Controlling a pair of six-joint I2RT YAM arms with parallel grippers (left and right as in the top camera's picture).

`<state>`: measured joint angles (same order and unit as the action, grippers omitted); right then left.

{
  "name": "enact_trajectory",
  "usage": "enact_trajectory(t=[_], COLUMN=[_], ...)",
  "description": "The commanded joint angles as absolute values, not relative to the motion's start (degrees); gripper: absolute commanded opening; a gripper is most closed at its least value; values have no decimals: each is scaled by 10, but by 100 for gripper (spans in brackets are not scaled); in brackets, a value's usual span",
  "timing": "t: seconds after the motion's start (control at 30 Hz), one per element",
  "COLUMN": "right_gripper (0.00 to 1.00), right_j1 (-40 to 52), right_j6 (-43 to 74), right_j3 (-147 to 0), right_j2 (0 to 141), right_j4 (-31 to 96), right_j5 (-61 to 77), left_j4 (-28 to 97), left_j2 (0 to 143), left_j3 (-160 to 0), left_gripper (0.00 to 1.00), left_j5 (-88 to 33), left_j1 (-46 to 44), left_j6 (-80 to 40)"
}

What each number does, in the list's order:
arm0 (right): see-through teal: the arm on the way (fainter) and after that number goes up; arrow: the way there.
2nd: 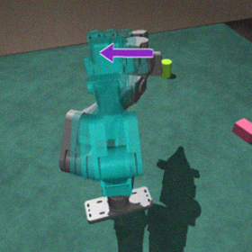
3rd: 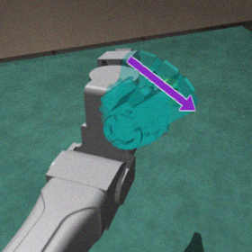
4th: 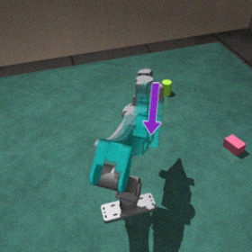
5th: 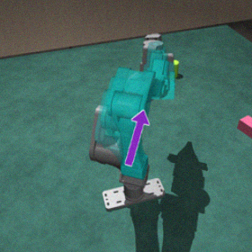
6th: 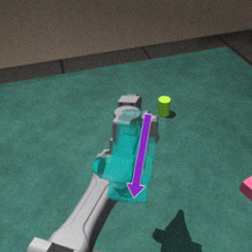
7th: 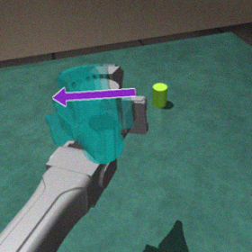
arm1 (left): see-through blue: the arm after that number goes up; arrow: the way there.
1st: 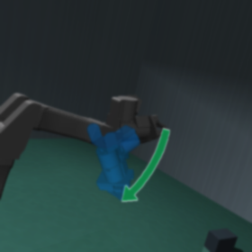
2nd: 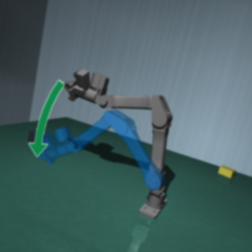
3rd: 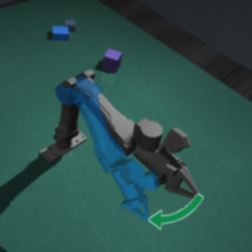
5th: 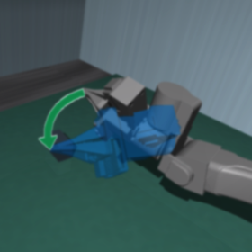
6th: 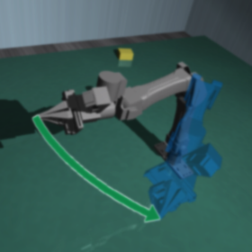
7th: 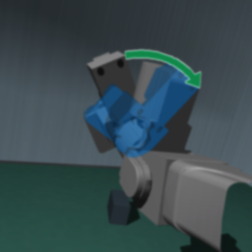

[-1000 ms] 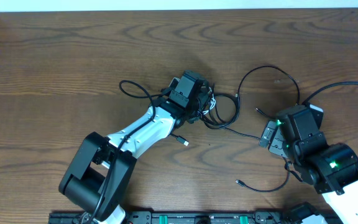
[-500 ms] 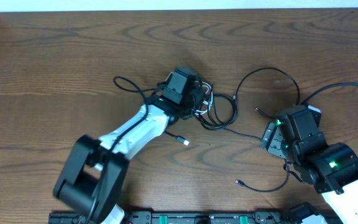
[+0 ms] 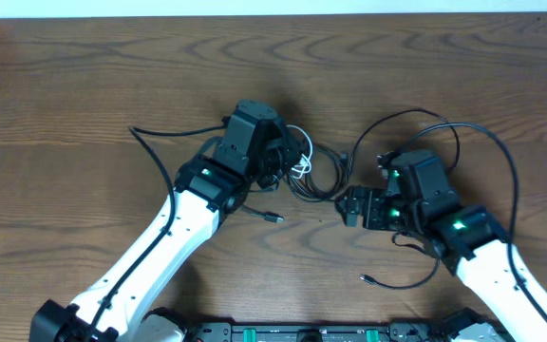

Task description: Untangle cables

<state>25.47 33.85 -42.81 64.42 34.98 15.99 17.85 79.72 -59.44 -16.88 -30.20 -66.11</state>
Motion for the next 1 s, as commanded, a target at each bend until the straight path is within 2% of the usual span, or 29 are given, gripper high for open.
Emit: enact_trajectory(t=[0.0,0.13,0.17,0.2,0.23,0.4,0.5,0.6,0.7,0.8,0.97], right_gripper=[99,99,91,79,75,65,62,48,45,36,38], right_j1=[265,277,280,288,294,322,327,327,327,327,327], right_j6=[374,451,442,387,352,211,175,175,175,175,175], right_j3=[-399,-387,-385,-384,-384,-384,-384,-384,-384,-384,-384], right_j2=[667,691,694,699,701,704,705,705,707,714,736], right_j4=[299,236,216,177,161,124,110,102,77,48,33], right_j5=[214,228,235,247,243,200,157,107,100,100,109], left_j4=[180,180,182,182,182,182,183,185,189,192,192], left_j2=[790,790,790,790,790,790,790,790,790,790,790], left_j3=[-595,-595,-595,-595,-595,-595,-595,-595,-595,-595,-595], left_gripper=[8,8,8,8,8,8,8,8,8,8,8], left_j5=[-197,-211,-211,-211,-213,-215,-216,-222,-222,-222,-236], left_j1=[-302,-302,-302,-302,-302,-302,-302,-302,-302,-302,-302], left_j6=[-674,-678,-678,-678,-678,-693,-706,-706,-707,-708,-711])
